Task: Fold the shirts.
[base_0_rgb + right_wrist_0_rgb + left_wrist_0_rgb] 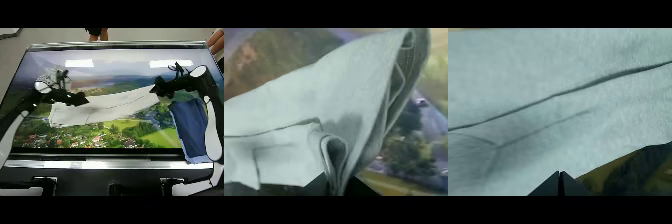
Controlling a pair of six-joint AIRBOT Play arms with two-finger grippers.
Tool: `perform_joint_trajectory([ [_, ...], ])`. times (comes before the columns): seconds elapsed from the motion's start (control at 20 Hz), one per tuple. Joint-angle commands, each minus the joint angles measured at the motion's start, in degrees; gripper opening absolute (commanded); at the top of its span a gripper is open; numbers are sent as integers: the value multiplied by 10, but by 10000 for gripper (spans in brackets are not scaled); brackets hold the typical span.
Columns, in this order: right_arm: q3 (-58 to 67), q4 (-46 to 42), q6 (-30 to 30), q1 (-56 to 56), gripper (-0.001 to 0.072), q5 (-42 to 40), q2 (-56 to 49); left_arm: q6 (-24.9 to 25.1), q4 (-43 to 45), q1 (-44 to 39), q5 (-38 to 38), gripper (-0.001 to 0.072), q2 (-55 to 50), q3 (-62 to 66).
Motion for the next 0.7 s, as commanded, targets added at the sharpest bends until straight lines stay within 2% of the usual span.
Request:
perform_joint_trajectory([
  [0.0, 0, 26, -13, 31, 54, 53, 103, -23, -107, -85, 79, 37, -66, -2],
  [0.15, 0, 11, 1, 61, 55, 79, 182, -17, -246, -95, 75, 36, -123, -2],
  [0.35, 0, 3, 17, 90, 56, 77, 238, 30, -361, -127, 20, 36, -167, -2],
  [0.45, 0, 4, 17, 103, 56, 77, 246, 44, -424, -150, 45, 36, -179, -2],
  [0.55, 0, 3, 24, 106, 56, 75, 244, 84, -489, -164, 68, 36, -185, -2],
  [0.65, 0, -1, 33, 106, 56, 39, 234, 131, -512, -150, 61, 33, -175, -2],
])
